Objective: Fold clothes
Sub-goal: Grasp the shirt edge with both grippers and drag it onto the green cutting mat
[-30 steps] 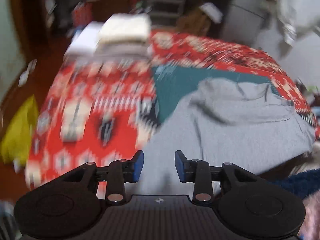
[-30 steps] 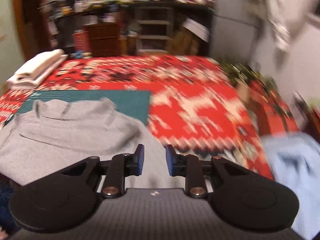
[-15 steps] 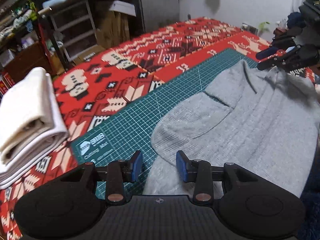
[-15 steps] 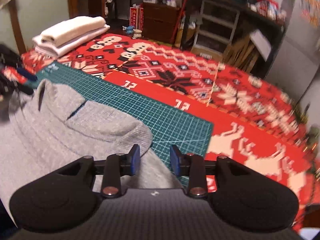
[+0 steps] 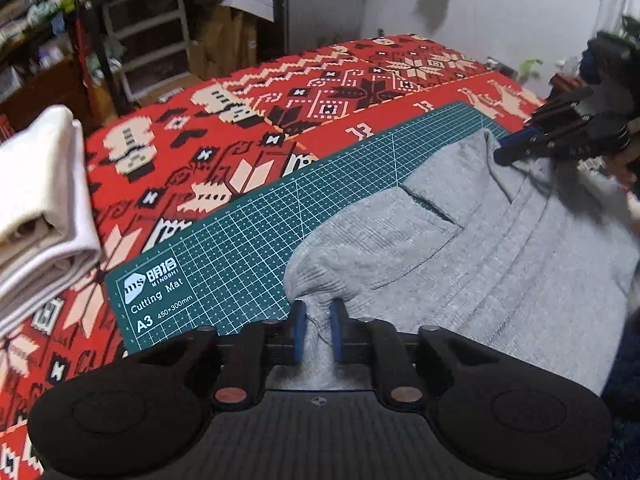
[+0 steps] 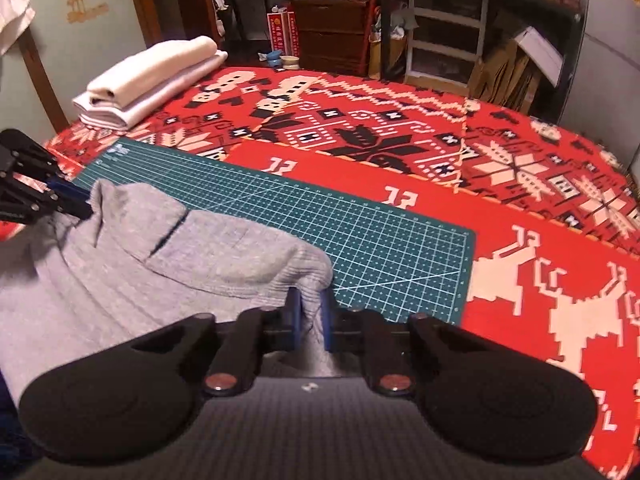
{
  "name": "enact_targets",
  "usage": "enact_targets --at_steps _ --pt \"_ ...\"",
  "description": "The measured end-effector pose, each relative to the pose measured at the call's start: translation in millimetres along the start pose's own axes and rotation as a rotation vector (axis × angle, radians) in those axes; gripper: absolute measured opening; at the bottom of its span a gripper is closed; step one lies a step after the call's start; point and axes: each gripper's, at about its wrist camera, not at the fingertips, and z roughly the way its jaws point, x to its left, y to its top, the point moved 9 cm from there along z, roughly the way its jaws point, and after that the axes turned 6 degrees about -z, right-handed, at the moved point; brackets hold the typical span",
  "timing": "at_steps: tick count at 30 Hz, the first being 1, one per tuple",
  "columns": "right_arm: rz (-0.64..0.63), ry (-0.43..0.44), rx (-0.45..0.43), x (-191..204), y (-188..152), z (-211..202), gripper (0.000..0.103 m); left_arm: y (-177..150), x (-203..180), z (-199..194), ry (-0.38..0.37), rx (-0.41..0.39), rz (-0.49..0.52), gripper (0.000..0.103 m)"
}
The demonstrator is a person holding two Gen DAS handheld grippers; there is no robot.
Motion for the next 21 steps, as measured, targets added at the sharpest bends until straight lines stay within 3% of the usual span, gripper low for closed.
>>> enact_targets --at_steps 6,15,21 --pt "0.042 -0.047 -0.073 11 -2 -33 0.007 -2 1 -18 0.040 -0.047 -0.101 0.007" --pt "0.156 -0.018 -0.164 30 -11 -101 0.007 -8 -8 -74 0.005 -0.123 -0.191 0.007" --pt "0.208 0.008 -0.148 35 -17 -116 0.007 -14 -19 -84 -0.012 -0.134 -0.204 0.007"
